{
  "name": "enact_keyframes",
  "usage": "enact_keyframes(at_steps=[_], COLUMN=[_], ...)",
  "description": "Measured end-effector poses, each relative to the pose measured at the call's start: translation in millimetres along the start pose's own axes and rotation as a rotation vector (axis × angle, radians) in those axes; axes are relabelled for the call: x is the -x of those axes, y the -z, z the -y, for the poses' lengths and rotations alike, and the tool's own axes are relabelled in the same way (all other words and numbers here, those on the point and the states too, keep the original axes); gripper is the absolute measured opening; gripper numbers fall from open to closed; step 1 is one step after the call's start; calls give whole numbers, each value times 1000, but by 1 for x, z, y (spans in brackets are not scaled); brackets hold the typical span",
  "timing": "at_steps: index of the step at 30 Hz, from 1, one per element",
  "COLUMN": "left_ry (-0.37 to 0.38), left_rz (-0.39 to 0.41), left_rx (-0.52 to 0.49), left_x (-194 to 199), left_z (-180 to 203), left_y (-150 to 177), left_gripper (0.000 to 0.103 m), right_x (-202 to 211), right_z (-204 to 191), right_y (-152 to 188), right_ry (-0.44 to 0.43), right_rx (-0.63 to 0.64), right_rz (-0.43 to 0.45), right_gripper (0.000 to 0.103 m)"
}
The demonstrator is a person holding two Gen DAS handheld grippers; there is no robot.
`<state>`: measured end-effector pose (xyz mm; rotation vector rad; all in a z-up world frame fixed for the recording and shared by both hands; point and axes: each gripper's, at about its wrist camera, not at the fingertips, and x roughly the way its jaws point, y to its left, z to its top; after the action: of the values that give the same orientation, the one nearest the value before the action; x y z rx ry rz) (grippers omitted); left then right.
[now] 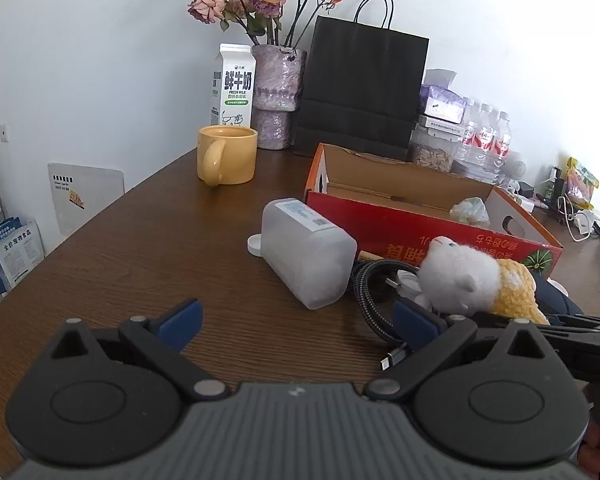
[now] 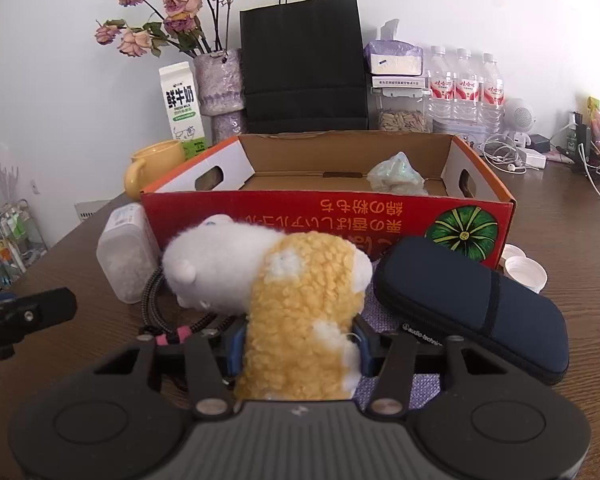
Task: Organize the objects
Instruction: 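Grasp the white-and-yellow plush toy with the right gripper while the left grasps the white plastic container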
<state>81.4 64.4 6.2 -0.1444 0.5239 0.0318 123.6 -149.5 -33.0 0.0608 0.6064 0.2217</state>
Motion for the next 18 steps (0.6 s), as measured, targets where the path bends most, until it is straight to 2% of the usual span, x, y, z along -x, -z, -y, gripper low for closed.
enact_keyframes(at_steps=[9, 18], left_ry=[-4, -50], left_rz=[-3, -9], left_rx=[-7, 17], left_x=[-9, -44], left_z=[4, 17], left_y=[-5, -26], left_gripper=[103, 103], right_x=[23, 43], right_z=[6, 33], right_y=[-4, -16], right_ry=[-13, 39], right_rx=[25, 13], right_rz=[89, 162], right_gripper=[49, 49])
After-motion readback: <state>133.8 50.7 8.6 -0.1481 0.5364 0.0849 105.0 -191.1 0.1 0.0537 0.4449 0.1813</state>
